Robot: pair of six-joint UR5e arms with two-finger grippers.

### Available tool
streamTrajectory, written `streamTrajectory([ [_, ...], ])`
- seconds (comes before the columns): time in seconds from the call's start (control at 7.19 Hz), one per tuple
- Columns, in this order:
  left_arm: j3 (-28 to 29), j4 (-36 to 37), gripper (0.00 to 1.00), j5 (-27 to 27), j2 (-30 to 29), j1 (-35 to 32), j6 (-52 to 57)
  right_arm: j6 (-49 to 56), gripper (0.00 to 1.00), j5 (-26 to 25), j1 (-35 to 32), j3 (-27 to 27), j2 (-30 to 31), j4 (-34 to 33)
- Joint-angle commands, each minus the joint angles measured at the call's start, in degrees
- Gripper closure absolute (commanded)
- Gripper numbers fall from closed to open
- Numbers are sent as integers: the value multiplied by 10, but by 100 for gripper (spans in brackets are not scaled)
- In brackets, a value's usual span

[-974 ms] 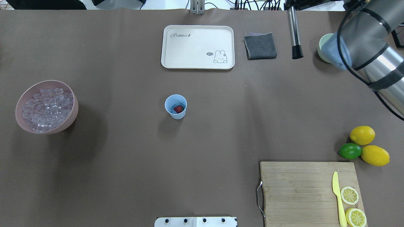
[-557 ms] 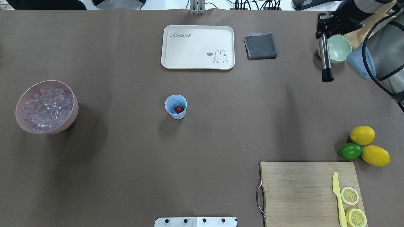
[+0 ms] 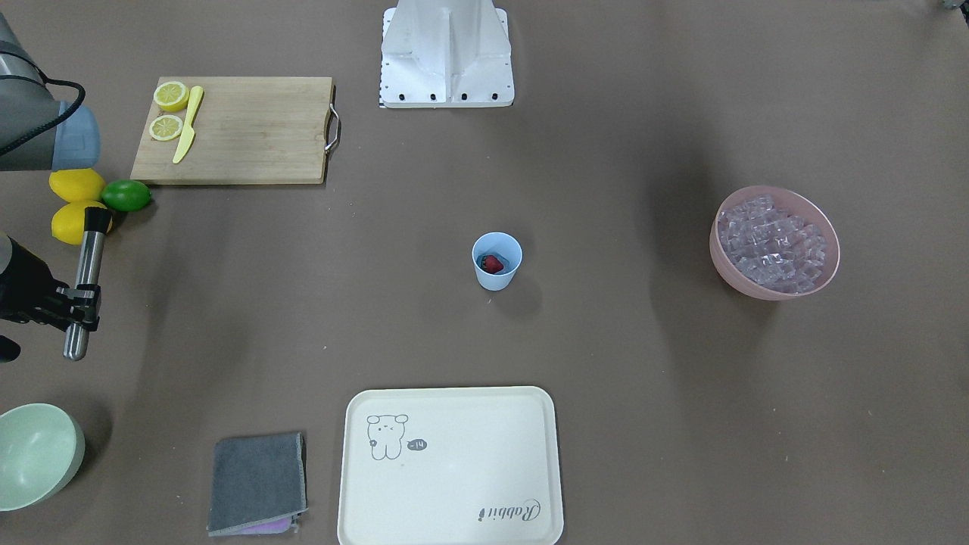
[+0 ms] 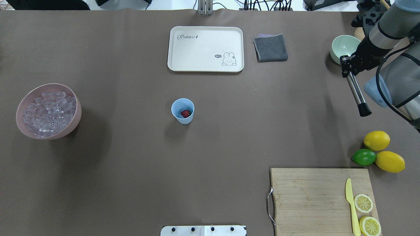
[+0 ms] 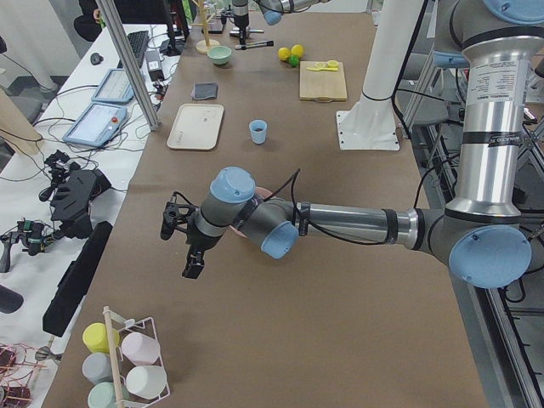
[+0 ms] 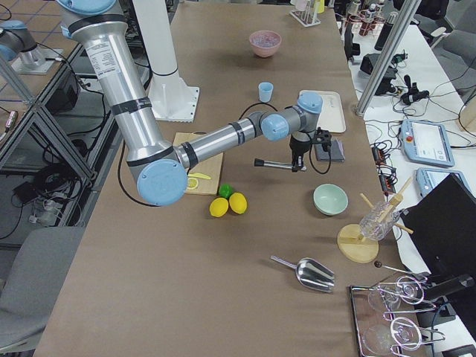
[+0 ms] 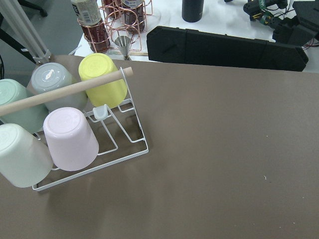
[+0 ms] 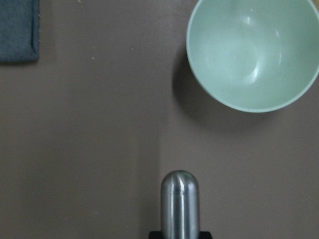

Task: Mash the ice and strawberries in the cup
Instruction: 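Lower the muddler upright onto the table and open the right gripper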

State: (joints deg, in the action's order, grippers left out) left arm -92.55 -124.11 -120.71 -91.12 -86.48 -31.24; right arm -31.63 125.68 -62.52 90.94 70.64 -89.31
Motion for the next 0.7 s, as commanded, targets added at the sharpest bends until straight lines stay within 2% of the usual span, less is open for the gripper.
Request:
streamTrajectory([
  [0.0, 4, 2, 2, 1, -17, 23, 3, 23, 100, 8, 4, -25, 12, 1],
  [0.28, 4, 2, 2, 1, -20, 25, 3, -28, 100, 2, 4, -25, 12, 9],
  [0.42, 3, 2, 2, 1, -20, 25, 3, -60, 100, -3, 6, -26, 30, 55],
  [0.56, 3, 2, 2, 1, -20, 25, 3, -83, 100, -28, 12, -37, 40, 100],
])
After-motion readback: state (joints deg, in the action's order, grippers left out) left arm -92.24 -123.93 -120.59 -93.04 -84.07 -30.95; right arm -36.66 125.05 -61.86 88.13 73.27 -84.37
